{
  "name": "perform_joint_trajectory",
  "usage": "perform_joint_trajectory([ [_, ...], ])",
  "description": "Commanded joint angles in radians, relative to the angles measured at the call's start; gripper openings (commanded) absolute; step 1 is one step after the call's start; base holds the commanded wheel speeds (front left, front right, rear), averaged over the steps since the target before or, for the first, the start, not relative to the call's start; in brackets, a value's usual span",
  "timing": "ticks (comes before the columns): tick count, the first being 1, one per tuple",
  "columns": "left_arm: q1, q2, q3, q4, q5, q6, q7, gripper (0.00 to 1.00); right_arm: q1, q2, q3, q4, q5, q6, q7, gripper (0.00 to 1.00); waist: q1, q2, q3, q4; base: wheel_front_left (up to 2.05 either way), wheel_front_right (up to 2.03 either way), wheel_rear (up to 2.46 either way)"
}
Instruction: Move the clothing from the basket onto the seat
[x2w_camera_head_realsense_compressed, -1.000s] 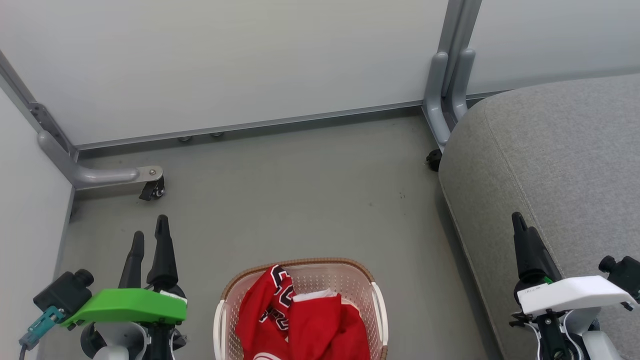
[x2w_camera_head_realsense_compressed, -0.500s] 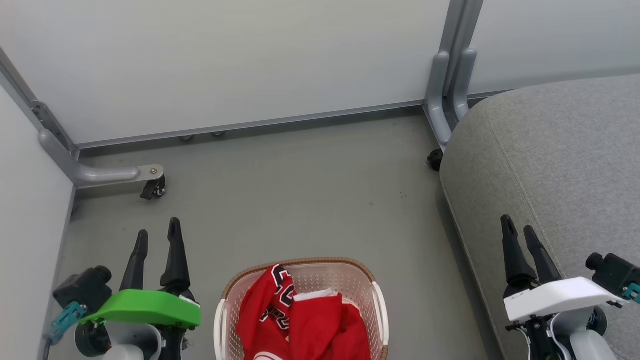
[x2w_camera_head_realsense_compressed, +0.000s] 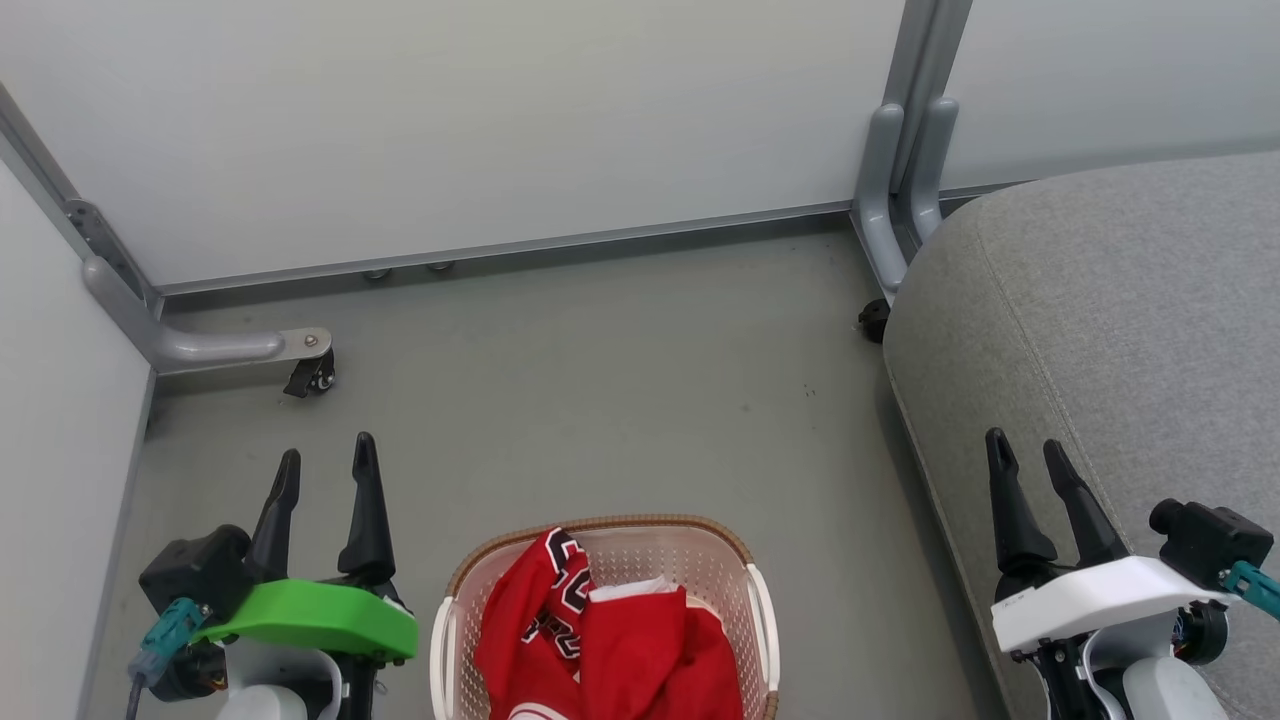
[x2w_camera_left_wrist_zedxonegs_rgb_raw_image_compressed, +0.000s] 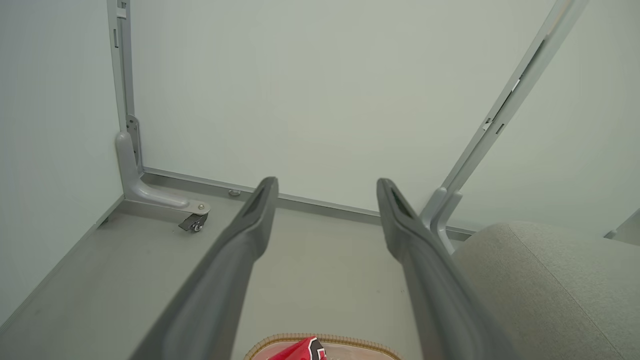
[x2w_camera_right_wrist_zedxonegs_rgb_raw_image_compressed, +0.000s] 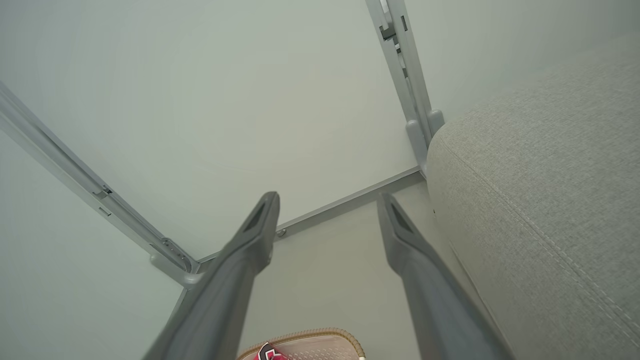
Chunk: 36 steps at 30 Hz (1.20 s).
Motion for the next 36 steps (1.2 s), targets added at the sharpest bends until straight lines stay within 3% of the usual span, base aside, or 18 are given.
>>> perform_joint_trajectory([
  [1,-0.028,0.01,-0.003,-0.004,0.027,0.006,-0.01,1.0,0.004,-0.007,0.001,-0.012,-0.028,0.0,-0.011,1.0,0.0,0.006,0.0,0.0,0.0,0.0,0.0],
  [36,-0.031,0.01,-0.03,0.017,0.296,-0.004,-0.083,1.0,0.005,-0.01,0.006,-0.004,-0.333,0.0,-0.085,1.0,0.0,0.0086,0.0,0.016,0.0,0.0,0.0],
])
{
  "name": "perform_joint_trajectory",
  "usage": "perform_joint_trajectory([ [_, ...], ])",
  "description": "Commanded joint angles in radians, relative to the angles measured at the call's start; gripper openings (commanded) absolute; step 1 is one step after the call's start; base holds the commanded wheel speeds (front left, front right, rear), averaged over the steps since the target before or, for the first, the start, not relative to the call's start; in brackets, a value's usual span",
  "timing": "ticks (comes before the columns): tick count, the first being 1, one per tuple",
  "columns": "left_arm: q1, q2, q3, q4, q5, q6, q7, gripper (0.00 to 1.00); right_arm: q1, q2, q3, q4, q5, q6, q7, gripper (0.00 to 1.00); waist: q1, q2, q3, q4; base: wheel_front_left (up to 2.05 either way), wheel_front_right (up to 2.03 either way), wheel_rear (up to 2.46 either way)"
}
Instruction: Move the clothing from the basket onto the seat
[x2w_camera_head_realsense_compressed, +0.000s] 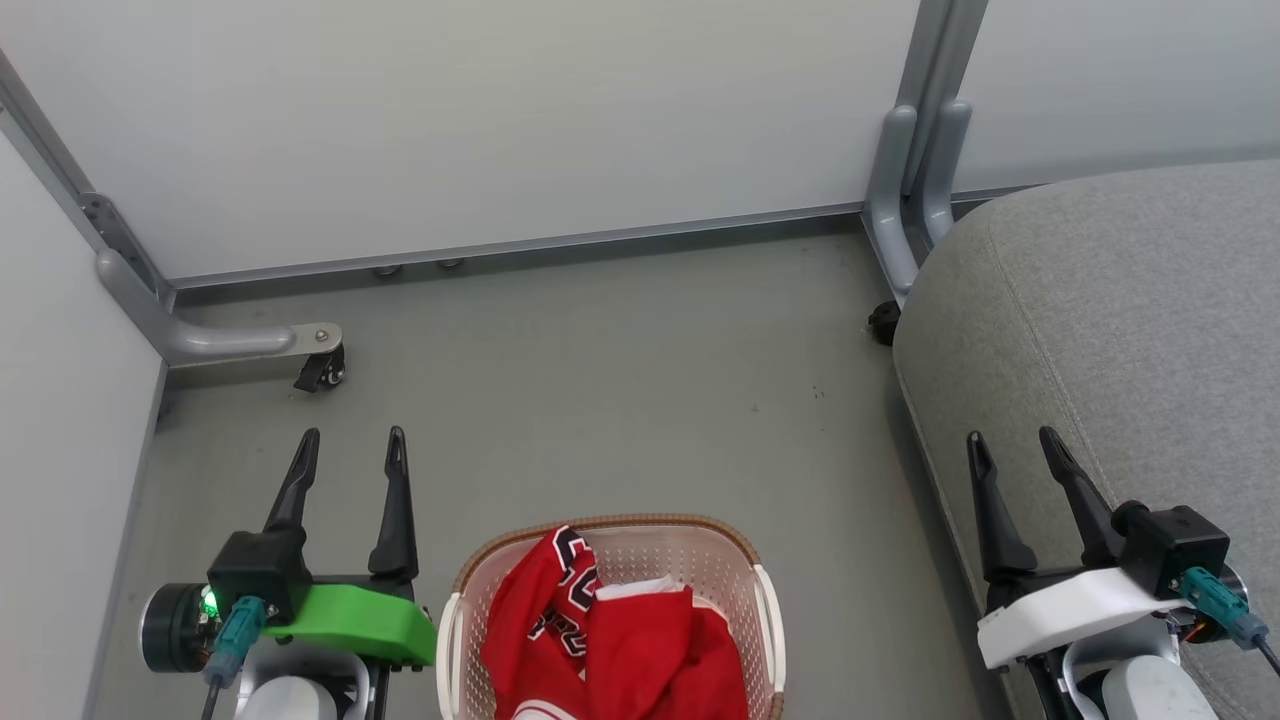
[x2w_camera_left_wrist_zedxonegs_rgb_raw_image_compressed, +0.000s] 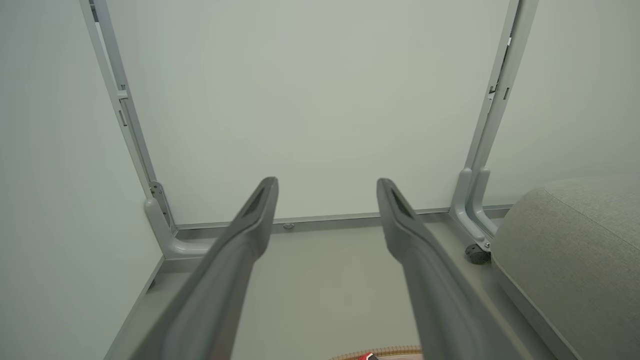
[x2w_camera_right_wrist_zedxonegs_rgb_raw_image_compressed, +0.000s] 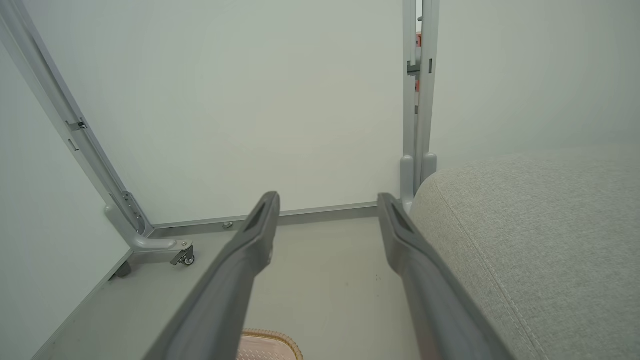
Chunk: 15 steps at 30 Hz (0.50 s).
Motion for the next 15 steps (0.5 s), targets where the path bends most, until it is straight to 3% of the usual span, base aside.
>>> perform_joint_trajectory([
  [1,-0.016,0.005,-0.004,0.003,0.023,-0.006,-0.01,1.0,0.003,-0.006,0.001,0.001,-0.022,0.0,-0.01,1.0,0.0,0.0087,0.0,0.001,0.0,0.0,0.0],
  [15,-0.029,0.002,-0.016,0.048,0.06,-0.027,-0.026,1.0,0.001,-0.007,0.007,0.015,-0.071,0.0,-0.027,1.0,0.0,0.0096,0.001,0.012,0.0,0.0,0.0],
])
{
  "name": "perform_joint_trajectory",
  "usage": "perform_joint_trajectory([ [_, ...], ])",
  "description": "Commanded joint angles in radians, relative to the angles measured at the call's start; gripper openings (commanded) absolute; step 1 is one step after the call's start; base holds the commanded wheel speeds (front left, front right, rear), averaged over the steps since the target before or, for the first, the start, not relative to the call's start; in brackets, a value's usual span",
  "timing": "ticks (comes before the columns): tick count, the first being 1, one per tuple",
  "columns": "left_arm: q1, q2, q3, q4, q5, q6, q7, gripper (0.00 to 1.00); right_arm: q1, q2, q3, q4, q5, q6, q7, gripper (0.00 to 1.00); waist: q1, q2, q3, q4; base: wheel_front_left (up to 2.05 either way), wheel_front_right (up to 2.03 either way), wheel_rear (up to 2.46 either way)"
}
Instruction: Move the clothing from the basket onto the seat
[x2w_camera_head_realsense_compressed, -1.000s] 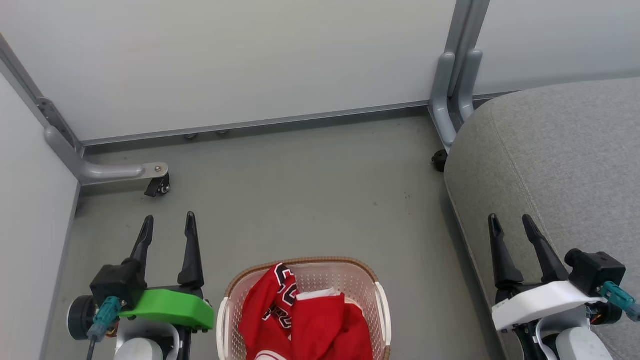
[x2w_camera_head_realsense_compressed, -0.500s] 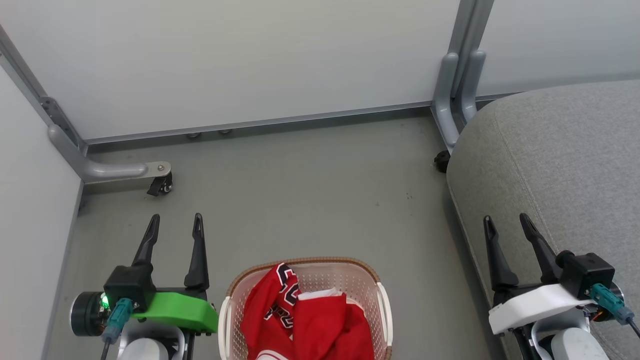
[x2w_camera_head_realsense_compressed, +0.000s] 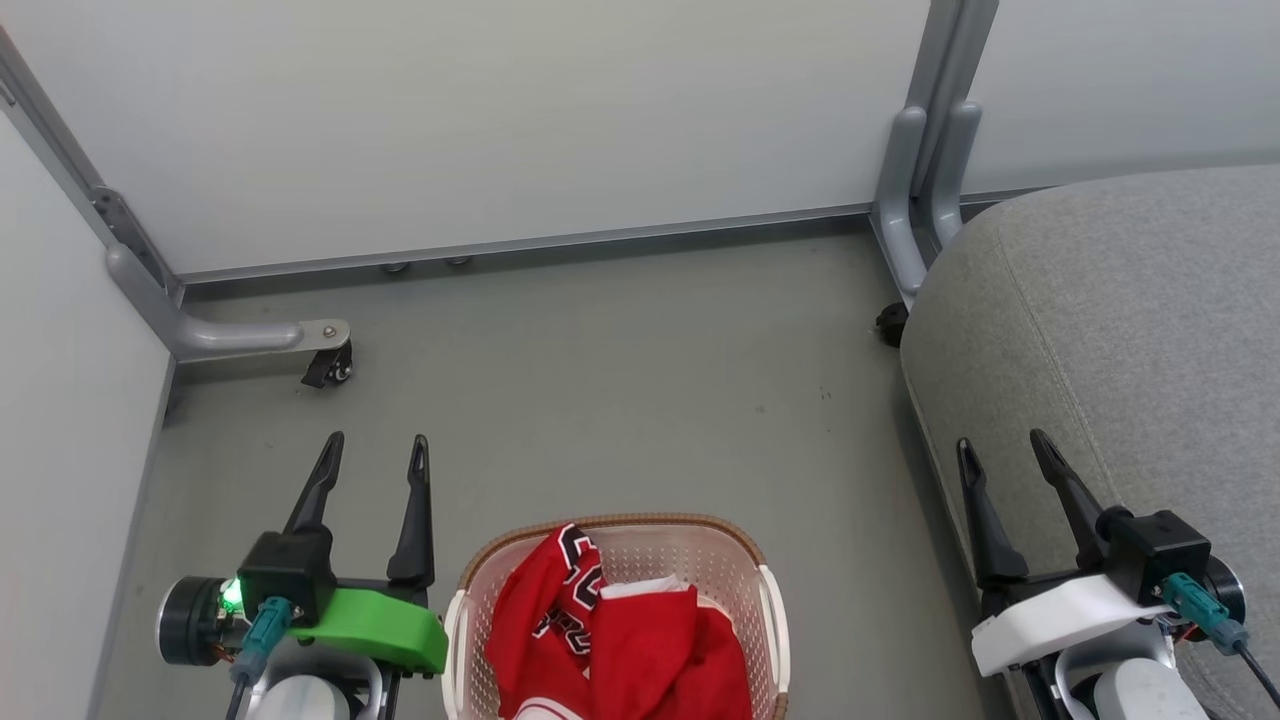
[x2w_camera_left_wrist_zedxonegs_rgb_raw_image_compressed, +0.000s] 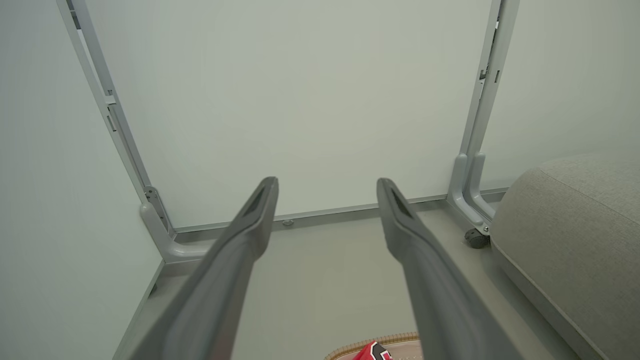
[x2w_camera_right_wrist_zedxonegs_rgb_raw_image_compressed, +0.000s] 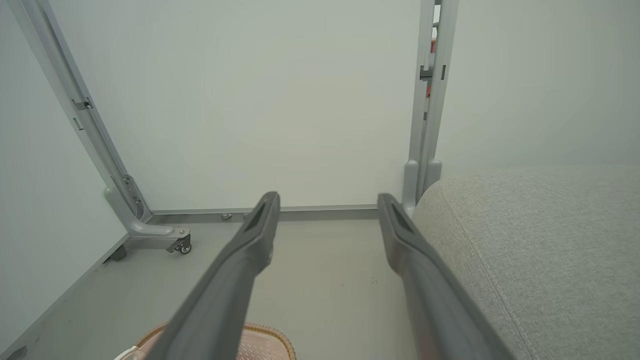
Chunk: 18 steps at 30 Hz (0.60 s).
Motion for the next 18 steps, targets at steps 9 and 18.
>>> perform_joint_trajectory([
  [9,-0.02,0.001,0.006,0.02,-0.012,-0.009,-0.001,1.0,-0.003,-0.006,0.003,0.017,0.017,0.0,-0.005,1.0,0.0,0.0095,-0.001,0.003,0.0,0.0,0.0],
  [18,-0.022,0.0,0.008,0.024,-0.013,-0.013,-0.001,1.0,-0.006,-0.005,0.007,0.022,0.019,0.0,-0.005,1.0,0.0,0.0095,0.003,0.0,0.0,0.0,0.0],
])
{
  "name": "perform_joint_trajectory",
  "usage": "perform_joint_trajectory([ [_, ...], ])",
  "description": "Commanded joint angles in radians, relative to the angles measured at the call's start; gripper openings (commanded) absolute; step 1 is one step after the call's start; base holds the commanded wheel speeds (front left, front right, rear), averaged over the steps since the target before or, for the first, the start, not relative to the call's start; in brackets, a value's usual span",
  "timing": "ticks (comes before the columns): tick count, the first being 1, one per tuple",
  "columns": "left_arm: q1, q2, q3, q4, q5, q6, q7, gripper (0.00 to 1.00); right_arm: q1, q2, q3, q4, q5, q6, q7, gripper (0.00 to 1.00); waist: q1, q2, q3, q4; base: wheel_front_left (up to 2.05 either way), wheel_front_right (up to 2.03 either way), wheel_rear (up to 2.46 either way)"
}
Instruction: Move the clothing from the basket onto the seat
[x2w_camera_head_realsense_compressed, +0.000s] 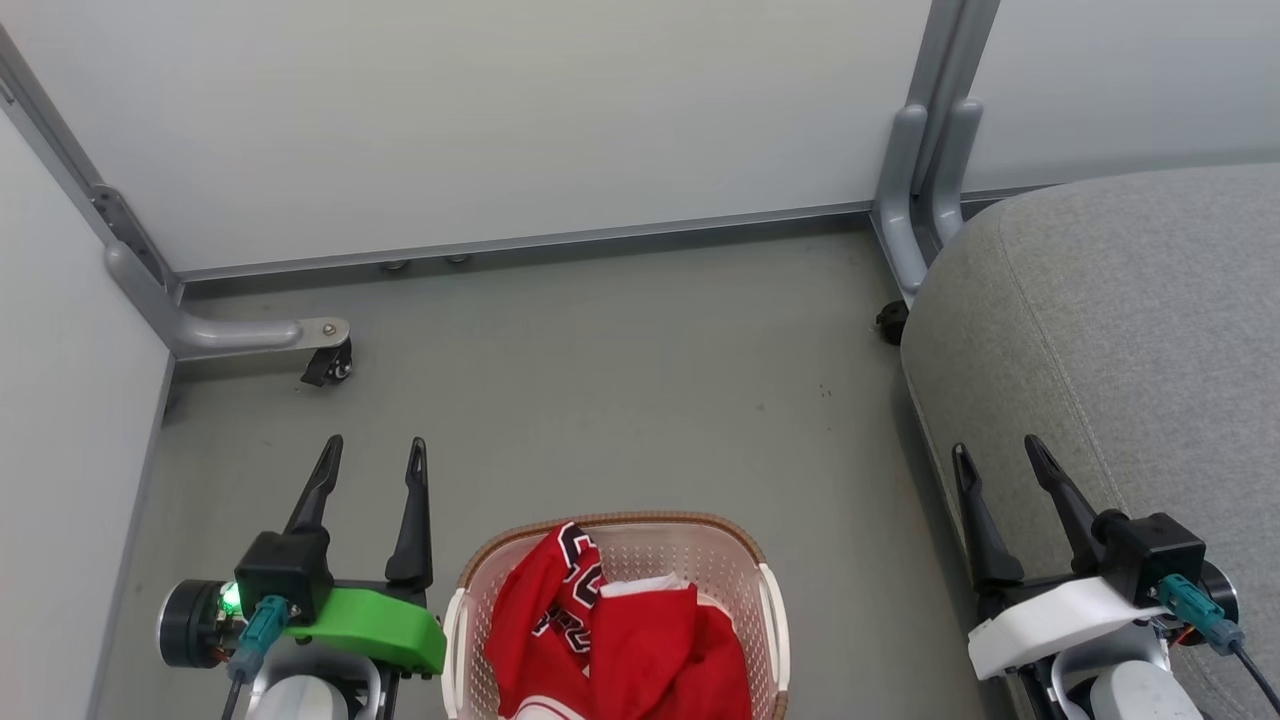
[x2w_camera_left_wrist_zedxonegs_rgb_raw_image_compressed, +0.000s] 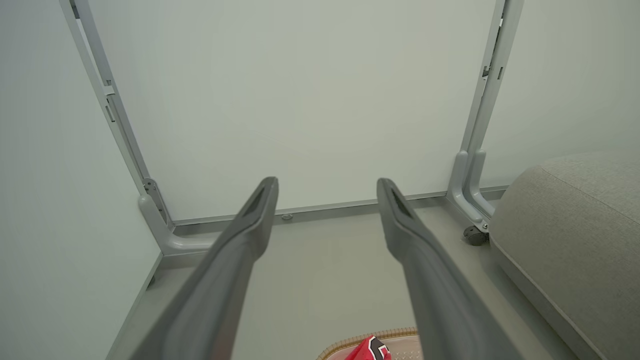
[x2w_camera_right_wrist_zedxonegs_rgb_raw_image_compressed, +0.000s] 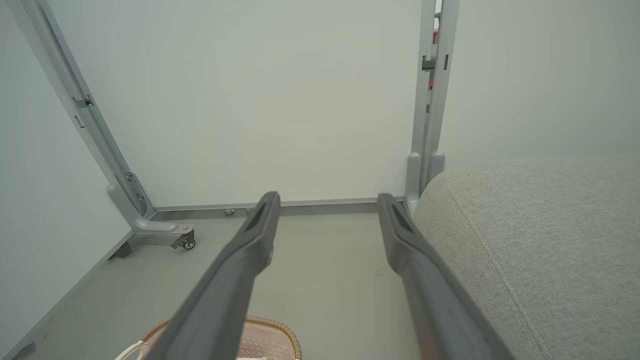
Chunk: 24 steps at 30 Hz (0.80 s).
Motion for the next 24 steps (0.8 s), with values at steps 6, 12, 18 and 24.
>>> perform_joint_trajectory([
  [6,-0.023,0.001,0.002,0.006,0.0,-0.006,-0.001,1.0,-0.01,-0.005,0.003,0.0,0.001,0.0,-0.005,1.0,0.0,0.0095,0.008,-0.005,0.0,0.0,0.0],
  [12,-0.045,0.001,-0.014,0.019,0.009,-0.015,-0.001,1.0,-0.026,-0.005,0.013,-0.011,0.0,0.0,-0.005,1.0,0.0,0.0095,0.036,-0.023,0.0,0.0,0.0],
  [18,-0.087,0.011,-0.049,0.05,0.017,-0.028,-0.001,1.0,-0.048,-0.005,0.028,-0.027,-0.001,0.0,-0.005,1.0,0.0,0.0095,0.084,-0.058,0.0,0.0,0.0],
  [24,-0.125,0.027,-0.092,0.087,0.018,-0.035,-0.001,1.0,-0.078,-0.005,0.045,-0.048,0.003,0.0,-0.005,1.0,0.0,0.0095,0.149,-0.109,0.0,0.0,0.0],
])
